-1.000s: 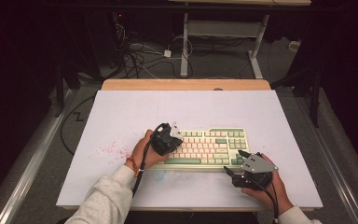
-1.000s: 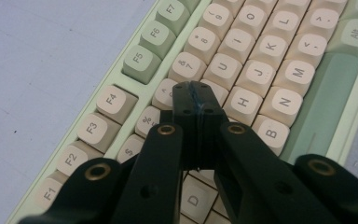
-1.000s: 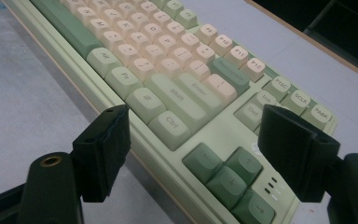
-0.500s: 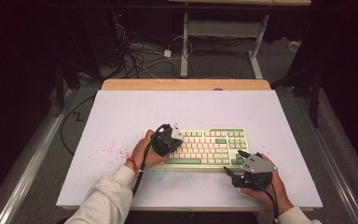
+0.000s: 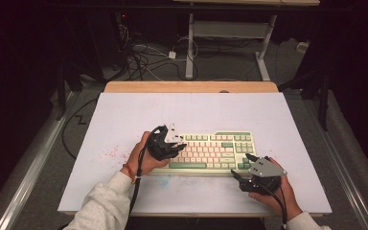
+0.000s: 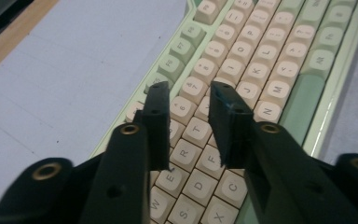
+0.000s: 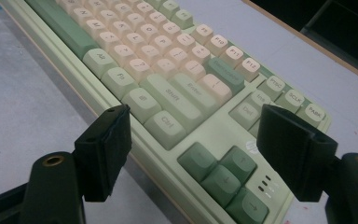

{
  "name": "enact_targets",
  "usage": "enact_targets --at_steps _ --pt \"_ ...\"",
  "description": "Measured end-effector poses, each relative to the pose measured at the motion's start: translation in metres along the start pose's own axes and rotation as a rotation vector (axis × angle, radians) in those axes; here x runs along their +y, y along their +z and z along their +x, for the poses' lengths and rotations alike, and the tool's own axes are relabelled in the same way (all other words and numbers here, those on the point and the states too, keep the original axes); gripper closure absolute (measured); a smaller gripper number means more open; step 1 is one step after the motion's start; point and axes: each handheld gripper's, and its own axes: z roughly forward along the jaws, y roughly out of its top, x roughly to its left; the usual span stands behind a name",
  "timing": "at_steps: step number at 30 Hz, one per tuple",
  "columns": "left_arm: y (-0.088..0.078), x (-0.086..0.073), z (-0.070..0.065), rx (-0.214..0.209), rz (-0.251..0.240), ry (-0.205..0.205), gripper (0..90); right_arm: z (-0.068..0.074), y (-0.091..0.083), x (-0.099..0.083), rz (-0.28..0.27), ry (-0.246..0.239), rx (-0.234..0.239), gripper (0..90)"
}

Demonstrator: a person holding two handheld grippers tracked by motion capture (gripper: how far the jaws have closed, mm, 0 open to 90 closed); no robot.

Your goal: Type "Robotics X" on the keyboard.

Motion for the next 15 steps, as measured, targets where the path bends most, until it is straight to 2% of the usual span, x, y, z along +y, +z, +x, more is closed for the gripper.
enact_targets --at_steps 2,5,7,13,15 --pt "-0.004 -0.001 -0.001 0.031 -0.017 0.006 53.4 -0.001 0.0 0.0 0.003 0.002 -0.001 26.7" --pt "-0.01 -0.004 -0.001 0.041 -0.063 -0.001 45.4 -0.001 0.0 0.0 0.007 0.002 0.0 27.2" --pt "-0.014 -0.006 -0.001 0.065 -0.082 0.001 38.2 0.0 0.0 0.0 0.009 -0.001 0.001 27.4" --pt "-0.02 -0.014 0.001 0.107 -0.101 -0.025 26.4 -0.001 0.0 0.0 0.015 -0.001 -0.003 27.6" --pt "-0.022 -0.018 0.001 0.122 -0.107 -0.027 24.9 -0.001 0.0 0.0 0.015 0.004 -0.008 27.6"
